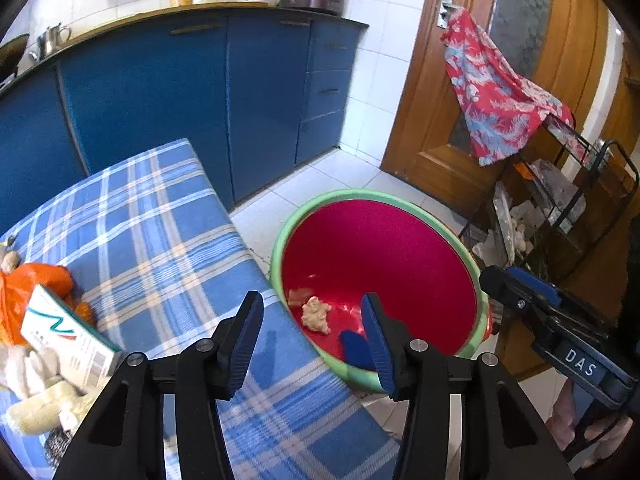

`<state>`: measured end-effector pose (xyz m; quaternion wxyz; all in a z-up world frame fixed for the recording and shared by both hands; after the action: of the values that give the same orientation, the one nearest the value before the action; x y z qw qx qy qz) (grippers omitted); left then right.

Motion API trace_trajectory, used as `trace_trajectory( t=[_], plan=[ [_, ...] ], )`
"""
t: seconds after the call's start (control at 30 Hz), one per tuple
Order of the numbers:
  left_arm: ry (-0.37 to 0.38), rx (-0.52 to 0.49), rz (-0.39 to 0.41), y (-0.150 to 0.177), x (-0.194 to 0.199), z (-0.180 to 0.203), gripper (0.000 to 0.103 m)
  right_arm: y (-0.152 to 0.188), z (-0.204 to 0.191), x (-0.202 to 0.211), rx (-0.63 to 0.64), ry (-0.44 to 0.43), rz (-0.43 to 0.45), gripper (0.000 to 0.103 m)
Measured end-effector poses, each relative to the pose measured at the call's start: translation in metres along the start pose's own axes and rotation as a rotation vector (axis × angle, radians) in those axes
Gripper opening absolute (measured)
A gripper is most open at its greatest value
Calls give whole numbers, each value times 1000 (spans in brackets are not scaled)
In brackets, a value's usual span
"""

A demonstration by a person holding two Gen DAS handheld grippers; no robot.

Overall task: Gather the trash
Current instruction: 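Carry both items over the red bucket and open both tools to drop them, then return both tools to the table toward the yellow foam nets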

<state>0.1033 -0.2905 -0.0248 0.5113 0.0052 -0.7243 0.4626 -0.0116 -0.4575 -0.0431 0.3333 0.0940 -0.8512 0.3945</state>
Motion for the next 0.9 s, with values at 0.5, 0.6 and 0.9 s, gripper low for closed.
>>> trace_trajectory(
  t=[0.5, 0.6, 0.9],
  plan=[
    [-81, 107, 39, 30, 59, -39, 55, 24, -46, 25, 47, -81, -19, 63],
    [-102, 127, 43, 38, 68, -49, 55, 29, -58, 27, 65, -95, -25, 63],
    [-183, 206, 57, 61, 98, -88, 55, 42, -86, 31, 109, -124, -40, 63]
  ],
)
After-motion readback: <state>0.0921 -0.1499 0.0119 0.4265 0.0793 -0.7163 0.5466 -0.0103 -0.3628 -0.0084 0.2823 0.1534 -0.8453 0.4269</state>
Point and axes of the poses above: each gripper's, at about its wrist camera, not at the fingertips, and x roughly against the way its jaws point, z to its right, y to its underside, the point moved 2 cm from there along -x, roughly the way its jaws point, and after that the axes turned 15 degrees about -x, right-handed, at the moved point
